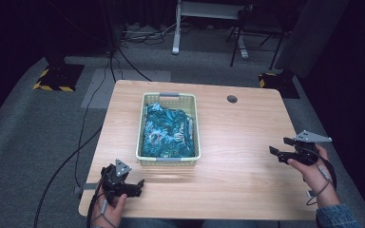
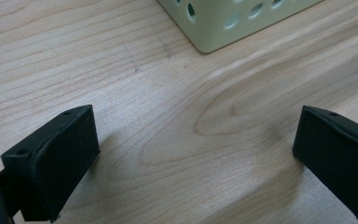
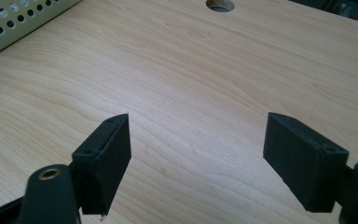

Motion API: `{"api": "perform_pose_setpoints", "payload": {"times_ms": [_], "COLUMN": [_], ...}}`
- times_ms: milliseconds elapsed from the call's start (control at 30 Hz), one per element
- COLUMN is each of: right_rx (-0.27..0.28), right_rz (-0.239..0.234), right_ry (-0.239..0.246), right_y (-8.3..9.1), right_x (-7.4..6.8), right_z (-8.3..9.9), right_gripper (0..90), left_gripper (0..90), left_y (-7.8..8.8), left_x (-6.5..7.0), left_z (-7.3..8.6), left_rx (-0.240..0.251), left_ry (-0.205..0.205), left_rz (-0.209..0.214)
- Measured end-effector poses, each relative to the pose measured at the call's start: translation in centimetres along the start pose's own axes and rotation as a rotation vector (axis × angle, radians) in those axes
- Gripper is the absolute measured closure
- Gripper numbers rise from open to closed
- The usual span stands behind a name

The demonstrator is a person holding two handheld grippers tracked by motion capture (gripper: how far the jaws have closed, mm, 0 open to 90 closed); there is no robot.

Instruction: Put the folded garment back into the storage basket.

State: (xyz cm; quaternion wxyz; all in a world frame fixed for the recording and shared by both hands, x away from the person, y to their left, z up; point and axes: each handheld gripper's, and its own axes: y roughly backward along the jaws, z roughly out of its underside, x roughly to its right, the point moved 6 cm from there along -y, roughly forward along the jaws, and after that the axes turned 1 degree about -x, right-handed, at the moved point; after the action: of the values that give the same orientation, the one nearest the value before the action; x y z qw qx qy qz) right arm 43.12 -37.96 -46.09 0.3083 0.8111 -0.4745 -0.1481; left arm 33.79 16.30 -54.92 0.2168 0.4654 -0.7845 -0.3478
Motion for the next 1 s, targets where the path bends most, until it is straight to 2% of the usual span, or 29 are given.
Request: {"api": "perform_pose_setpoints", "payload": {"times_ms": [500,1000], "right_rx": [-0.015,-0.046], "right_rz": [0.002,0.005], "right_ry": [-0.027,-0.061], "right_y": [-0.1,-0.8], "right_x": [0.3,0.6], "right_z": [2.2,5.2], "right_gripper": [23.2,23.2], "left_gripper": [0.3,0.3], "left_y": [0.0,0.0], "left_x": [0.0,0.0], "left_z": [0.0,0.0], "left_rx": [0.000,0.000], "left_ry": [0.000,0.000], "left_rz": [0.000,-0.001]}}
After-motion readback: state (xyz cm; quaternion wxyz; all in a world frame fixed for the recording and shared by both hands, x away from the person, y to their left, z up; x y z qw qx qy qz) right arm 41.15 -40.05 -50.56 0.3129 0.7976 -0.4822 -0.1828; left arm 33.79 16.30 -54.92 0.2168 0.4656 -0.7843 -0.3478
